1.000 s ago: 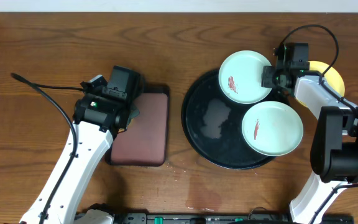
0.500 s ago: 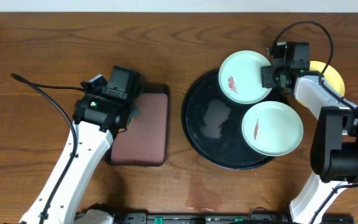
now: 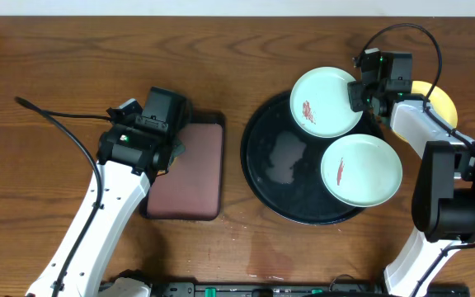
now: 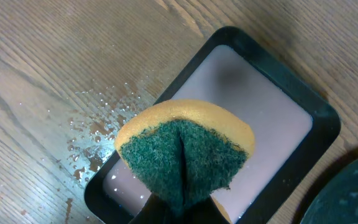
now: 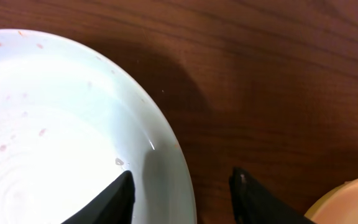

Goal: Clean dirty plates on tray and stack at the side
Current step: 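Move the right gripper to the rim of the upper pale green plate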

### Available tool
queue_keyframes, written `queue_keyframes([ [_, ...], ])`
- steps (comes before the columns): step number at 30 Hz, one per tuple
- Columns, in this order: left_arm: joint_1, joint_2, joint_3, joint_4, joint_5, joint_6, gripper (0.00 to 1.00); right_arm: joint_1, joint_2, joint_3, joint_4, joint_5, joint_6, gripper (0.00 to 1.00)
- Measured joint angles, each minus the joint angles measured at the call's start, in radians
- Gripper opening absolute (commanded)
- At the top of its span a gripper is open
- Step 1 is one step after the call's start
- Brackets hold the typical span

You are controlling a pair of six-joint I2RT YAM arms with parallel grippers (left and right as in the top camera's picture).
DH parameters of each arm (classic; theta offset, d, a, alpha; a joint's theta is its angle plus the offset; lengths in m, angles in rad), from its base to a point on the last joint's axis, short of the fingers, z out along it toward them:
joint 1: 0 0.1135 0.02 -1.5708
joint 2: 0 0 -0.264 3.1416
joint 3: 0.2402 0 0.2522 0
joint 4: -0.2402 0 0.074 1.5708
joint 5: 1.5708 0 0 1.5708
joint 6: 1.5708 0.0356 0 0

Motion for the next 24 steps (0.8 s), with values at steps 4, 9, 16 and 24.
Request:
queue_keyframes([
  [4,0.000,0.000,0.000,0.000,0.000,0.000,0.08,0.000,0.000,0.000,-0.010,-0.003,-0.002,0.43],
  [9,0.000,0.000,0.000,0.001,0.000,0.000,0.07,0.000,0.000,0.000,-0.019,-0.003,-0.003,0.43],
  [16,0.000,0.000,0.000,0.002,0.000,0.000,0.07,-0.006,0.000,0.000,-0.023,-0.005,-0.004,0.27],
  [24,0.000,0.000,0.000,0.003,0.000,0.000,0.07,-0.019,0.000,0.000,-0.033,-0.005,0.000,0.23],
])
